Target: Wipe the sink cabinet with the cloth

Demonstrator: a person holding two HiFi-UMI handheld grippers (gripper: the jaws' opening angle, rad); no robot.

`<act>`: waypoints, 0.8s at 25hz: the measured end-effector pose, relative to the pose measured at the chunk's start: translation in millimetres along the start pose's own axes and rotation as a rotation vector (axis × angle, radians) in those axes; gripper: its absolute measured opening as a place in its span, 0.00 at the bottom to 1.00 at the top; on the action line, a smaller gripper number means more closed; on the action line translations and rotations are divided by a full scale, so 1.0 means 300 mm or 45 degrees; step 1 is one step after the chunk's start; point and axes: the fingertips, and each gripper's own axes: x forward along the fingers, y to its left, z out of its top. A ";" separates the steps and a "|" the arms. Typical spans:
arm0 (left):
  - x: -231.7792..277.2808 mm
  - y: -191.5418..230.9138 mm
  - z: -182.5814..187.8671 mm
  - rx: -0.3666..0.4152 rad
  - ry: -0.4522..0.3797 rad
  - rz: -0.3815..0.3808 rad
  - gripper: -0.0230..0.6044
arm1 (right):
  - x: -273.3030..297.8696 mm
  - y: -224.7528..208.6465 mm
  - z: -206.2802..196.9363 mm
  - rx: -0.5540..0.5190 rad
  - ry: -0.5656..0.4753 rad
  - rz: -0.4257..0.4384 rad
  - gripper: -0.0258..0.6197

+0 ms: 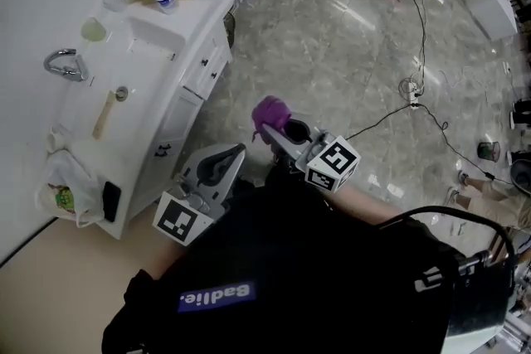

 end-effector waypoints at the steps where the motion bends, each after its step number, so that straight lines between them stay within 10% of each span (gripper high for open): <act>1: 0.022 0.014 -0.005 -0.003 0.010 0.016 0.04 | 0.008 -0.028 0.006 0.005 0.001 0.013 0.15; 20: 0.268 0.403 -0.431 0.018 0.036 0.119 0.04 | 0.328 -0.541 -0.349 0.036 -0.035 -0.005 0.15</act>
